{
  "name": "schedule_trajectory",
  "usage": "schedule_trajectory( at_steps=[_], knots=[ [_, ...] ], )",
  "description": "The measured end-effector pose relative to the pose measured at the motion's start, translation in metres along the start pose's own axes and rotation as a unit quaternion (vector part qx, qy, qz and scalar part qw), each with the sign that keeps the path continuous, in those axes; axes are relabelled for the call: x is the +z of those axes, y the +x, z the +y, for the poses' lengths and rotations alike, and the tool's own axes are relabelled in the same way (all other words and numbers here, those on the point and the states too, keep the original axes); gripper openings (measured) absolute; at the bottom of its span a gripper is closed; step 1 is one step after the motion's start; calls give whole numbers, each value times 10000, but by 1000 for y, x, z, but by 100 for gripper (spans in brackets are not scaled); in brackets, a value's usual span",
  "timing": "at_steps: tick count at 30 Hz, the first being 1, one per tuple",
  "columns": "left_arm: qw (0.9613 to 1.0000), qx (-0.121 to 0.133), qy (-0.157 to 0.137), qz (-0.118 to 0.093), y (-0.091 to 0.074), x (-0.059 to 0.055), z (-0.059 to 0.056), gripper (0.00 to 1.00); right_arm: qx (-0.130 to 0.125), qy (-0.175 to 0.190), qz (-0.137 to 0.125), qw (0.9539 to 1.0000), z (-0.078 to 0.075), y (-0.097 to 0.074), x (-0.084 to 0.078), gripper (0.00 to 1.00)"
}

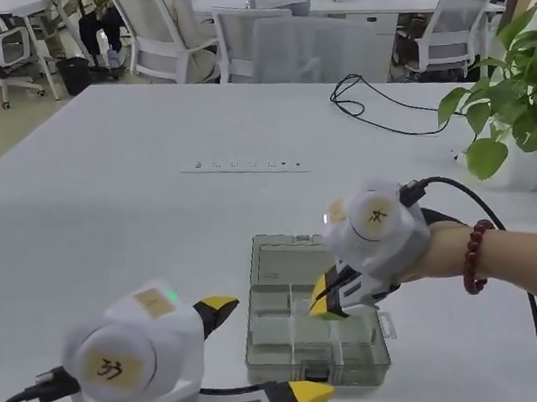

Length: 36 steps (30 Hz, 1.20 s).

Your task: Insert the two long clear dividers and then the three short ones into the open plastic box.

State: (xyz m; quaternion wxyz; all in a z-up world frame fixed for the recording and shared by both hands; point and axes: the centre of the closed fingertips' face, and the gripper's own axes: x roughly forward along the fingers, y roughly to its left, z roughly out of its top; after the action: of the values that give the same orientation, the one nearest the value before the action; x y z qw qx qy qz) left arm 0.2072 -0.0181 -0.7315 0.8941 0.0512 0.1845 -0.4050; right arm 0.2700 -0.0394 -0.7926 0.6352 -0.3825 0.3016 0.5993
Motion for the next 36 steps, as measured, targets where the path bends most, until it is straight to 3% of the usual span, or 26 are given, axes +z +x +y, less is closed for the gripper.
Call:
schedule_trajectory(
  at_steps=[10, 23, 36],
  knots=[
    [10000, 8, -4, -13, 1, 1, -1, 82, 163, 153, 222, 9995, 0, 13, -10, 2],
    [10000, 6, 10, -4, 1, 3, -1, 82, 320, 7, 606, 9976, 3, 27, -19, 2],
    [10000, 26, -40, 5, 2, 1, 1, 83, 373, -235, 941, 9946, 3, 29, -23, 2]
  ],
)
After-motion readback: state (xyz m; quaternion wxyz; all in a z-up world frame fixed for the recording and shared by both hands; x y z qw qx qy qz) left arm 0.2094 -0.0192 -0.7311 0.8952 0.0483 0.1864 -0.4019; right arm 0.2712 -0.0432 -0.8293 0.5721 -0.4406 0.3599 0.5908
